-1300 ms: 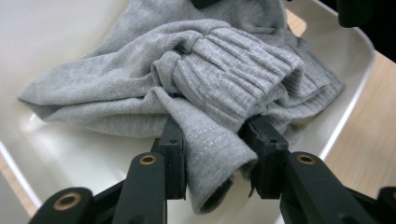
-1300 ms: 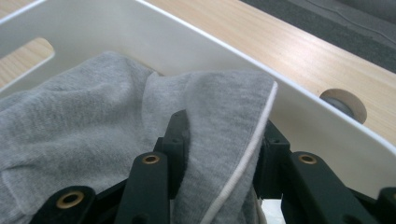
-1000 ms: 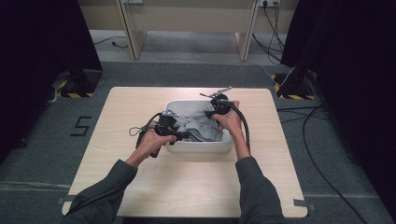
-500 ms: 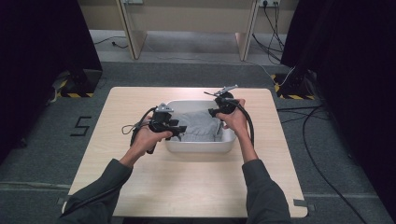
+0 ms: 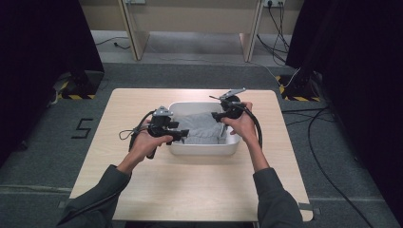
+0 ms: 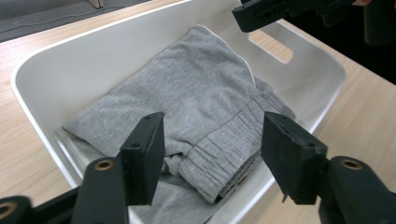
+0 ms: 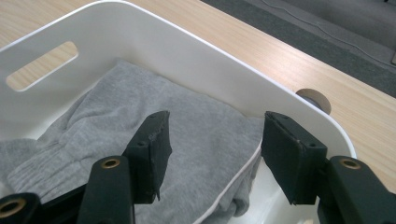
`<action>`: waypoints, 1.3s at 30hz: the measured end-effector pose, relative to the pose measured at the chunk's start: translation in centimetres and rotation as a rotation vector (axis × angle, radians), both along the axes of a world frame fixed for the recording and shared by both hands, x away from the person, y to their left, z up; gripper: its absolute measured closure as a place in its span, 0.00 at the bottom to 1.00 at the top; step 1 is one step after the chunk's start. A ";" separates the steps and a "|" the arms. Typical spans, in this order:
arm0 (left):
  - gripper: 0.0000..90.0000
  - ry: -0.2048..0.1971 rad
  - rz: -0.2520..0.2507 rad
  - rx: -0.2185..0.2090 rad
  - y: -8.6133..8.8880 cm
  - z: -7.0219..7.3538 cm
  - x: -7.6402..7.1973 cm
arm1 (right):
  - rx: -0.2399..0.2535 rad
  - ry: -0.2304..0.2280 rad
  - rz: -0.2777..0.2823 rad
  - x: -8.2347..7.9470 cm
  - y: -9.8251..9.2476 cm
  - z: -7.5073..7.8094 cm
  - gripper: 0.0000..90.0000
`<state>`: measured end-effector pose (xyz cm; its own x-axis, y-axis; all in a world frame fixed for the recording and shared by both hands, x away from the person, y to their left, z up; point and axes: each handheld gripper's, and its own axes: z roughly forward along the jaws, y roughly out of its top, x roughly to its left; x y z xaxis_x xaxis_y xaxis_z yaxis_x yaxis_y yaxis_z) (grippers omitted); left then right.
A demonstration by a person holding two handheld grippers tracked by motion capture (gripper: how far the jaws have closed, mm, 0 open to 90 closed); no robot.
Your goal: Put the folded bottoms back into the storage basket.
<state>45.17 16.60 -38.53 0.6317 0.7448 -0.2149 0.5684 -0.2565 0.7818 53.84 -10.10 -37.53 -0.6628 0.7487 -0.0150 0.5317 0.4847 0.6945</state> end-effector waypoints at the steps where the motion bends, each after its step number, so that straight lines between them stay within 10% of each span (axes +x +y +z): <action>1: 0.43 -0.003 -0.001 -0.004 0.1 0.0 -0.1 | 0.000 0.000 0.000 0.0 0.0 0.0 0.48; 39: 0.29 -0.079 -0.031 -0.043 1.1 0.3 -4.9 | 0.100 -0.077 0.044 -6.3 -2.7 1.3 0.36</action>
<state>40.24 17.66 -38.19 0.6704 0.7159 -0.1952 0.4972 -0.2381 0.8343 47.51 -12.76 -36.20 -0.6951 0.7189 0.0055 0.4542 0.4332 0.7785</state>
